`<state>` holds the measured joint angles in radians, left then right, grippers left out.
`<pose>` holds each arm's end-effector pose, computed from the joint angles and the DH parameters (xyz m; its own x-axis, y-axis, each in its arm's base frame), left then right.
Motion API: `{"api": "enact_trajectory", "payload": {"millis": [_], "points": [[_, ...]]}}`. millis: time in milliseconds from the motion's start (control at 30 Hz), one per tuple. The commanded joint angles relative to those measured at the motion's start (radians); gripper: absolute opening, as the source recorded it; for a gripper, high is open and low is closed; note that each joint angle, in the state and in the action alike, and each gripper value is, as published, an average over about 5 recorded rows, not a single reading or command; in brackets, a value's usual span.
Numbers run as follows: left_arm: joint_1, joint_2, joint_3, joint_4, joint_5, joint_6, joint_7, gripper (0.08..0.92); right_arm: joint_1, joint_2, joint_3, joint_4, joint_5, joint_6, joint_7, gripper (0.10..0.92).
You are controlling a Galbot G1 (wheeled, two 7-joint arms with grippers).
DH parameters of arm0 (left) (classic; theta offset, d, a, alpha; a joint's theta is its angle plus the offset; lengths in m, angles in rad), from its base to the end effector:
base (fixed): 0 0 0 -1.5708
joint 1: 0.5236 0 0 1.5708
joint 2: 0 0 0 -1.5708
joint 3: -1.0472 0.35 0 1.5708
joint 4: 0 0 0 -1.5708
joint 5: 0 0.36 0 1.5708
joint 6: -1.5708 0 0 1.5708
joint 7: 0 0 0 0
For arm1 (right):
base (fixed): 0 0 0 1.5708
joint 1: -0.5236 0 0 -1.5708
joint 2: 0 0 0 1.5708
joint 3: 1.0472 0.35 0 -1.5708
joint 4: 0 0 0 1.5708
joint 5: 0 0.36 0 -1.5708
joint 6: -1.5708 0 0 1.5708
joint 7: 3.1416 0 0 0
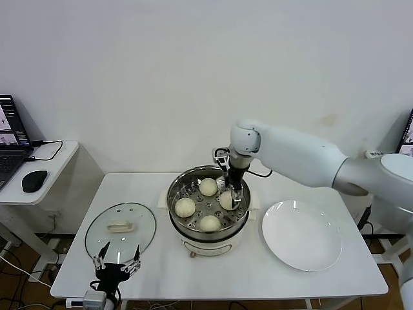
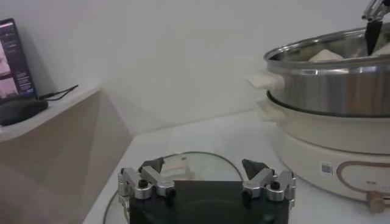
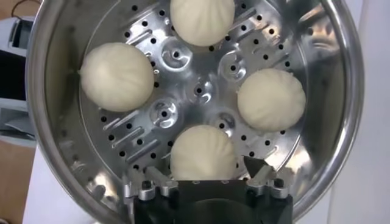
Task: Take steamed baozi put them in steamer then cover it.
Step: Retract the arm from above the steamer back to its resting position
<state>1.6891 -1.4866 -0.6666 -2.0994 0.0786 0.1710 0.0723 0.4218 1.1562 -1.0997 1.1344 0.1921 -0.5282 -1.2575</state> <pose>0.1482 0.0583 -0.3157 -0.9589 -0.0462 0.2800 0.0140 0.9778 0.2090 0.5861 0.0959 -0.0771 -0.0605 -0.1508 0.9867 -0.9847 -0.1530 -0.0837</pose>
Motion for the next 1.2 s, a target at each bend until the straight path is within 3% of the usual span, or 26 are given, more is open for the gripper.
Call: {"api": "enact_trajectory", "payload": {"millis": [33, 133, 267, 533, 833, 1200], "points": [[0.006, -0.007, 0.004, -0.013, -0.011, -0.019, 0.003, 0.823, -0.027, -0.208, 0.266, 0.12, 0.138, 0.006, 0.095, 0.822], [0.009, -0.008, 0.006, -0.013, -0.026, -0.031, 0.013, 0.823, -0.092, -0.305, 0.396, 0.22, 0.292, 0.022, 0.271, 0.823], [0.009, -0.009, 0.013, -0.013, -0.066, -0.03, 0.006, 0.823, -0.224, -0.448, 0.55, 0.363, 0.475, 0.149, 0.625, 0.823], [0.006, -0.004, 0.02, -0.018, -0.088, -0.025, -0.01, 0.823, -0.818, -0.611, 1.126, 0.63, 0.519, 0.175, 1.011, 0.823], [-0.001, 0.008, 0.017, -0.035, -0.076, -0.024, -0.009, 0.823, -1.53, -0.364, 1.733, 0.792, 0.434, 0.334, 1.1, 0.823], [-0.059, 0.043, -0.009, 0.029, 0.003, -0.055, -0.004, 0.823, -1.945, -0.055, 1.872, 0.799, 0.443, 0.602, 1.173, 0.823]]}}
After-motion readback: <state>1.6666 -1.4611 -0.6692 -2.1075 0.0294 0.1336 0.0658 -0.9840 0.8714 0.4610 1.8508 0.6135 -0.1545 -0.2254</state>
